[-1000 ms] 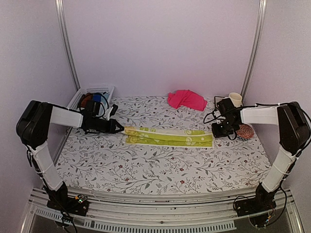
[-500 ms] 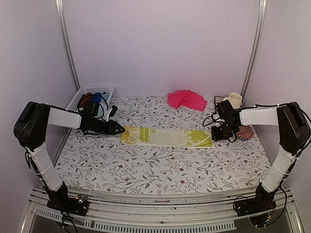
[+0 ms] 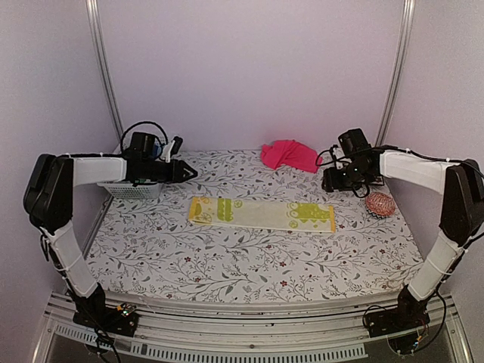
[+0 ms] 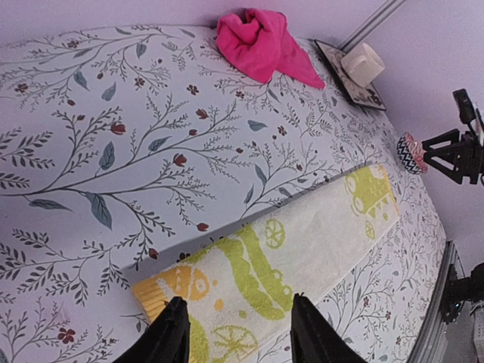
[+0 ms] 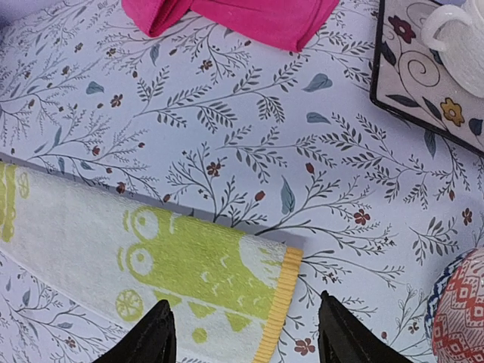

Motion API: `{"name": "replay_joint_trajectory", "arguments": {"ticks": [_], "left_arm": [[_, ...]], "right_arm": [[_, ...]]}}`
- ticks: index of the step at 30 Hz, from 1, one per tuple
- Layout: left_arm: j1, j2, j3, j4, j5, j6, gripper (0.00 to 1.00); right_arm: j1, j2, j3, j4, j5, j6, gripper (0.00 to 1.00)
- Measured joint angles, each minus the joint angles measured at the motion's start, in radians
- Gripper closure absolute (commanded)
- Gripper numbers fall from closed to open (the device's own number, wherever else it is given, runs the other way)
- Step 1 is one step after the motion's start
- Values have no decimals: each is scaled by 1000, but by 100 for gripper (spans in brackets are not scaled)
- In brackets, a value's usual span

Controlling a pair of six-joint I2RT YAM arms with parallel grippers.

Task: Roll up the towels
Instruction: Fold the towel at the center of the board, then smooth out the towel at the center of the board.

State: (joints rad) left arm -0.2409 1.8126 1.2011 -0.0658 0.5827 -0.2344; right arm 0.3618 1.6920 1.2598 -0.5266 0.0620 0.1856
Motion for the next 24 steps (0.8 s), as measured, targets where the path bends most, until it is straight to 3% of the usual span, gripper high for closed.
{"name": "replay_joint_trajectory", "arguments": {"ticks": [8,15,24], "left_arm": [[-17,31,33,-11,13,-70,55],[-69,39,19,-75,48,-89,55],[-95,133,-11,-147,46,-100,56]], "right_arm": [[0,65,16,48,-119,92,45],[0,99,-64,95,-233,173,46],[0,157,-95,101,-267,225,46]]}}
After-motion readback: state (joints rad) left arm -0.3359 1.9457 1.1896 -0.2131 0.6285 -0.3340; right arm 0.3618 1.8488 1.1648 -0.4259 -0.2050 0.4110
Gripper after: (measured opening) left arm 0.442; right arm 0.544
